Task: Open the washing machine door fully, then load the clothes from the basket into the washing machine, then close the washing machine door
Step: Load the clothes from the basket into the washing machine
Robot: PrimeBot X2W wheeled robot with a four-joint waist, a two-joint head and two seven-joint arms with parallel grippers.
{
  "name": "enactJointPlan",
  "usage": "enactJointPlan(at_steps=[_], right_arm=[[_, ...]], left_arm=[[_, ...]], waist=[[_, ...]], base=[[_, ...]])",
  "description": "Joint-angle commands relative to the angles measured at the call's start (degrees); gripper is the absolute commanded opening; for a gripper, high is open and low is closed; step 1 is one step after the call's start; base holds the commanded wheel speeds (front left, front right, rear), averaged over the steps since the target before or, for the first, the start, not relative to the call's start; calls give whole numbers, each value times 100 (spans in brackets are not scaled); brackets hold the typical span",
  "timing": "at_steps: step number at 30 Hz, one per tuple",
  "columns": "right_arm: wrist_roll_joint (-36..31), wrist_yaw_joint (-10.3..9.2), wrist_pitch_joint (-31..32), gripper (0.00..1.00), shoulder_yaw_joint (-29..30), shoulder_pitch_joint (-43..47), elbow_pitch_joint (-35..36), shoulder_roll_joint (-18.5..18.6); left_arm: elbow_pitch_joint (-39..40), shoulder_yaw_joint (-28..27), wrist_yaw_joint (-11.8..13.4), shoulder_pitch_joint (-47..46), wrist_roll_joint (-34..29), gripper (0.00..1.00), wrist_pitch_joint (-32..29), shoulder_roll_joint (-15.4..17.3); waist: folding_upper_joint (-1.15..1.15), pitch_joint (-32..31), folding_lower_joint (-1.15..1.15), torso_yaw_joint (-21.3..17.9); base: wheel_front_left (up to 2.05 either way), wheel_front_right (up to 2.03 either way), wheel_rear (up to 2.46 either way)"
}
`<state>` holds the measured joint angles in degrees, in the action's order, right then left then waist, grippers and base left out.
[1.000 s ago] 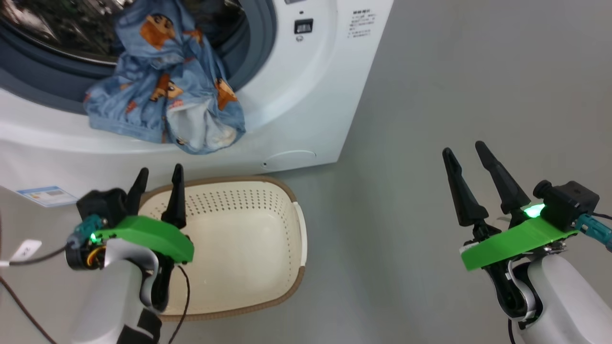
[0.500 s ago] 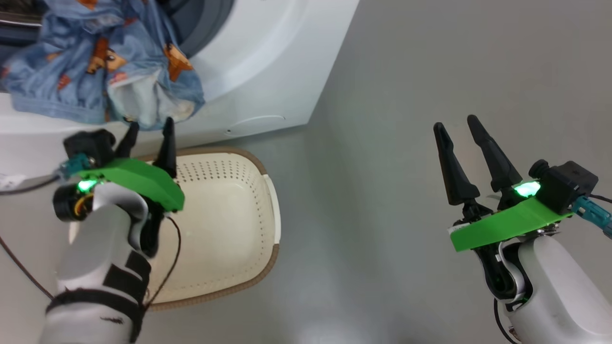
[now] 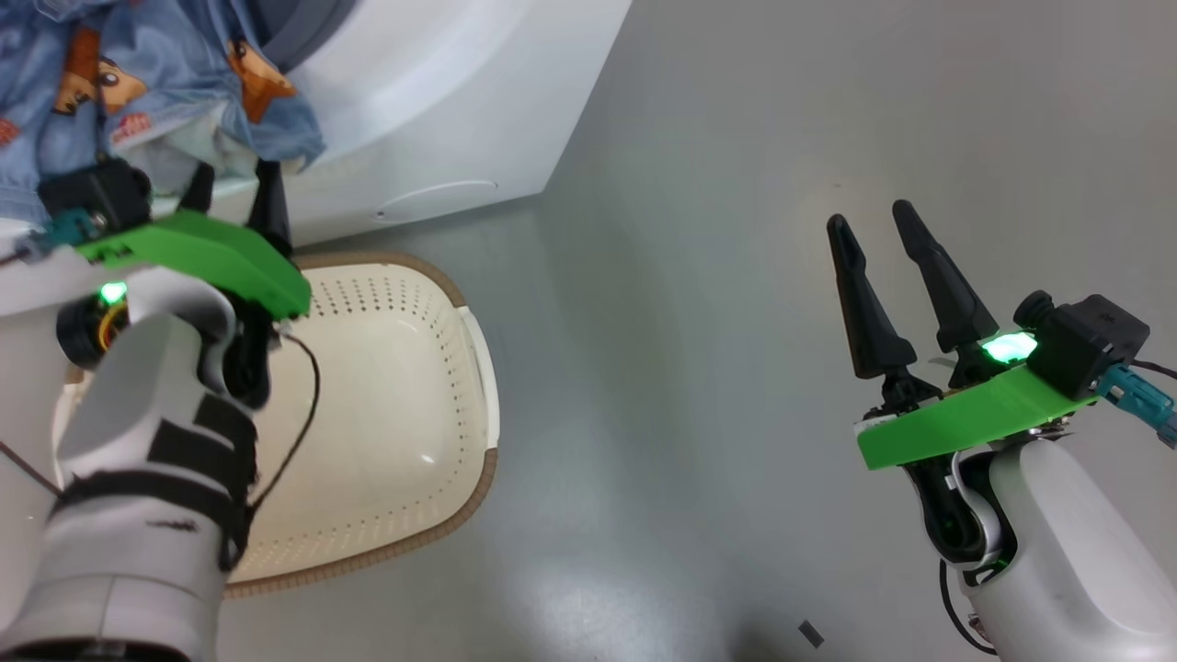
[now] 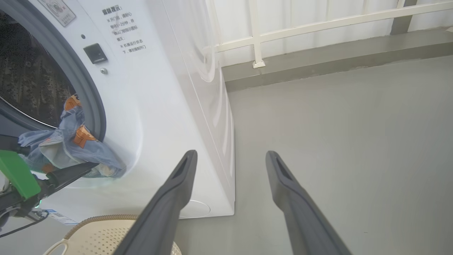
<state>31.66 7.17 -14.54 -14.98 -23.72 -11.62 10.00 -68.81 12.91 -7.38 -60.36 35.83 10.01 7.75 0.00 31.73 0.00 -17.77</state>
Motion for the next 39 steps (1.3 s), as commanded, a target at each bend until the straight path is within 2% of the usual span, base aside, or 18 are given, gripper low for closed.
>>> enactJointPlan(at_steps=[1, 10, 11, 12, 13, 19, 26, 35, 39], right_arm=[[-55, 32, -46, 100, -77, -4, 140, 22], [-78, 32, -46, 100, -79, -57, 97, -15], [-77, 32, -46, 100, -77, -60, 93, -12], [-77, 32, -46, 100, -75, -60, 90, -10], [-79, 32, -46, 100, -73, -58, 85, -2], [-80, 32, -46, 100, -90, -49, 71, 29], [-68, 32, -46, 100, -102, -25, 38, 58], [-45, 32, -46, 100, -94, 50, 12, 87], [-36, 32, -46, 100, -143, 30, 41, 85]], left_arm=[[58, -103, -10, -101, 31, 100, 24, 149], [-158, -207, 2, -445, 150, 100, 360, 119], [-168, -204, 1, -446, 152, 79, 382, 120], [-177, -196, -1, -440, 152, 79, 399, 121], [-194, -160, -3, -407, 143, 0, 424, 108], [-164, 26, -9, -250, 144, 0, 454, 23], [260, 380, -10, 34, 254, 0, 476, 4], [1171, 700, -10, 93, 347, 0, 496, 223], [1137, 697, 24, -205, 314, 0, 467, 373]], waist=[[0, 37, 0, -20], [0, 53, 0, 22], [0, 45, 0, 33], [0, 35, 0, 47], [0, 11, 0, 83], [0, -89, 0, 233], [0, -250, 0, 405], [0, -403, 0, 576], [0, -315, 0, 564]], base=[[0, 0, 0], [0, 0, 0], [0, 0, 0], [0, 0, 0], [0, 0, 0], [0, 0, 0], [0, 0, 0], [0, 0, 0], [0, 0, 0]])
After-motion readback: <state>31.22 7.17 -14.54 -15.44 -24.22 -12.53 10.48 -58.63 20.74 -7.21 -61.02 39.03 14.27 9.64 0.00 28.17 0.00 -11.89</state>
